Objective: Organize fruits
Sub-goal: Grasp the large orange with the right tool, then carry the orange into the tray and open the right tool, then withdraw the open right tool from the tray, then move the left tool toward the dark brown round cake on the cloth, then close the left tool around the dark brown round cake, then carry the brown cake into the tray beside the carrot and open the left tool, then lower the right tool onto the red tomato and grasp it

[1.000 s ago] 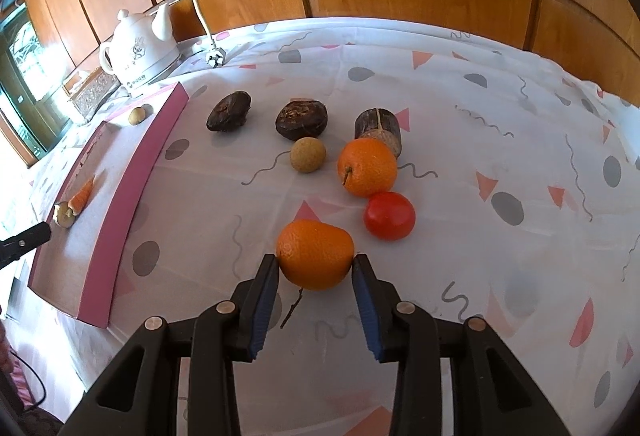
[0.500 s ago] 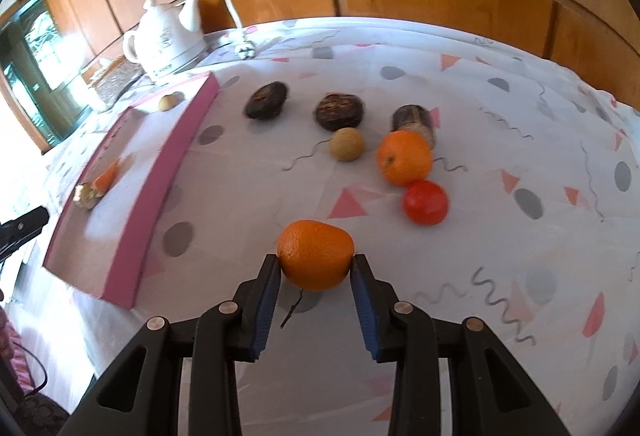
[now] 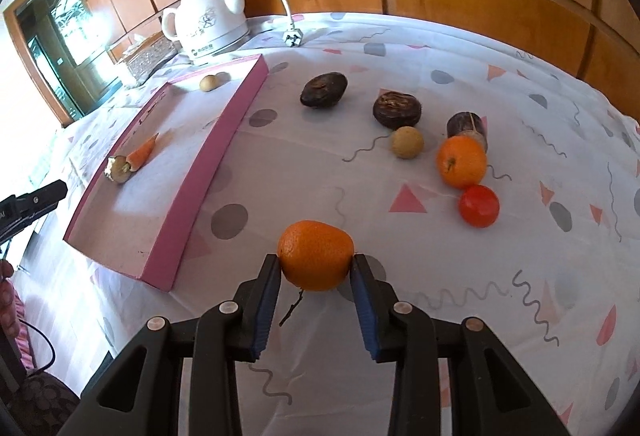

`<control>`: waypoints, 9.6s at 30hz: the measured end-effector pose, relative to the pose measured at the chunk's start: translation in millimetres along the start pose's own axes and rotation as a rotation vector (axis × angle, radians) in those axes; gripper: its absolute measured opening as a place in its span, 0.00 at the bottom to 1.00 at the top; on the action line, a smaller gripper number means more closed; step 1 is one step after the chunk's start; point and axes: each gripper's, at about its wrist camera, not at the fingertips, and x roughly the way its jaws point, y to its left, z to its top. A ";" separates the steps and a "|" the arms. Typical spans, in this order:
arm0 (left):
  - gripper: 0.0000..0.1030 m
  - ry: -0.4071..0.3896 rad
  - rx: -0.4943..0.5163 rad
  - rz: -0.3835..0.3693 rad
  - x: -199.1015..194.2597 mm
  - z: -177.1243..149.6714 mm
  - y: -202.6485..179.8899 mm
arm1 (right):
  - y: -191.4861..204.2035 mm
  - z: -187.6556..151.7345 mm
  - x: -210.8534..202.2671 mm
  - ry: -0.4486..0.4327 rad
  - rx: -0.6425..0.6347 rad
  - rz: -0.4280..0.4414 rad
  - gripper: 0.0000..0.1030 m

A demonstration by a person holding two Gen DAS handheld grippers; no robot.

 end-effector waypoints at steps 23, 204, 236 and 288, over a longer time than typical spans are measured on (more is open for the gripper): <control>0.65 -0.012 -0.044 -0.011 -0.6 -0.5 14.0 | 75.3 34.1 -14.1 -0.018 -0.158 0.186 0.33; 0.45 0.059 0.474 -0.369 -2.9 -32.0 -162.3 | -114.2 -65.9 -42.8 -0.054 0.282 -0.448 0.45; 0.45 0.021 0.234 -0.304 -11.0 -1.3 -85.0 | -88.2 -36.5 -27.7 -0.073 0.219 -0.208 0.41; 0.60 0.040 0.283 -0.129 3.3 -7.9 -84.3 | -83.2 16.8 24.4 -0.001 0.086 -0.250 0.30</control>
